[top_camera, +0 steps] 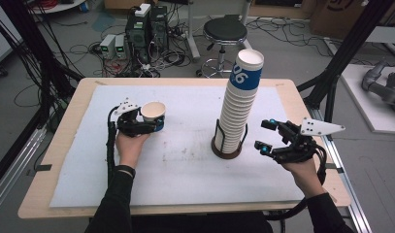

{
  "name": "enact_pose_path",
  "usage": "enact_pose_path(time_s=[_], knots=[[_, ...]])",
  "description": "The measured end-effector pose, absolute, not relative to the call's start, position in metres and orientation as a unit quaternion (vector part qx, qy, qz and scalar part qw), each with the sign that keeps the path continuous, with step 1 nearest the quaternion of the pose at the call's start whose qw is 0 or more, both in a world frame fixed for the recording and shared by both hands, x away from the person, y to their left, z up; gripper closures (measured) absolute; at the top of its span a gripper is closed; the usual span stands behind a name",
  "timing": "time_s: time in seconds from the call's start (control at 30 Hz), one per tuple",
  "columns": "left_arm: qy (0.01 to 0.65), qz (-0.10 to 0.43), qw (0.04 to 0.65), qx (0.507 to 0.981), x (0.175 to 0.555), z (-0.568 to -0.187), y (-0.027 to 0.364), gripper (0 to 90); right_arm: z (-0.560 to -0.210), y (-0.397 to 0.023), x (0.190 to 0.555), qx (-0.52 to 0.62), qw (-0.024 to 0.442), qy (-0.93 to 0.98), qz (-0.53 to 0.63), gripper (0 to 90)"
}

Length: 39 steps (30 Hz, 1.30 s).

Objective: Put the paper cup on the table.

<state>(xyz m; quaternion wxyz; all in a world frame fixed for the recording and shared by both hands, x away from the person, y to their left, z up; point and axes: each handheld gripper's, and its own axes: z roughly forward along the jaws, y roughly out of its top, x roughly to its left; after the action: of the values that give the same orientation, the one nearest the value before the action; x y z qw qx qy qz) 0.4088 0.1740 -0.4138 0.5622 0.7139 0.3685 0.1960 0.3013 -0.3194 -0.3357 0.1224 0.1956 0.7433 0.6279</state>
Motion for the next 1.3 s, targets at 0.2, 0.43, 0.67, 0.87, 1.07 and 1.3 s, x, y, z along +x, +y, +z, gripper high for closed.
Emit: enact_pose_path(time_s=[0.2, 0.43, 0.67, 0.87, 1.07, 1.3], knots=[[0.375, 0.206, 0.554, 0.715, 0.416, -0.423, 0.171, 21.3, -0.336, -0.319, 0.302, 0.194, 0.124, 0.744, 0.627, 20.2], [0.382, 0.205, 0.545, 0.717, 0.422, -0.431, 0.168, 21.3, -0.337, -0.32, 0.301, 0.196, 0.124, 0.743, 0.628, 20.3], [0.385, 0.203, 0.535, 0.724, 0.424, -0.435, 0.169, 21.2, -0.337, -0.32, 0.301, 0.197, 0.125, 0.742, 0.628, 20.3], [0.384, 0.204, 0.537, 0.723, 0.42, -0.438, 0.172, 19.7, -0.336, -0.322, 0.301, 0.197, 0.126, 0.741, 0.63, 20.3], [0.386, 0.204, 0.536, 0.723, 0.414, -0.44, 0.174, 18.9, -0.336, -0.321, 0.301, 0.196, 0.128, 0.741, 0.63, 20.3], [0.389, 0.199, 0.527, 0.729, 0.414, -0.44, 0.172, 16.4, -0.336, -0.321, 0.301, 0.196, 0.127, 0.74, 0.63, 20.3]])
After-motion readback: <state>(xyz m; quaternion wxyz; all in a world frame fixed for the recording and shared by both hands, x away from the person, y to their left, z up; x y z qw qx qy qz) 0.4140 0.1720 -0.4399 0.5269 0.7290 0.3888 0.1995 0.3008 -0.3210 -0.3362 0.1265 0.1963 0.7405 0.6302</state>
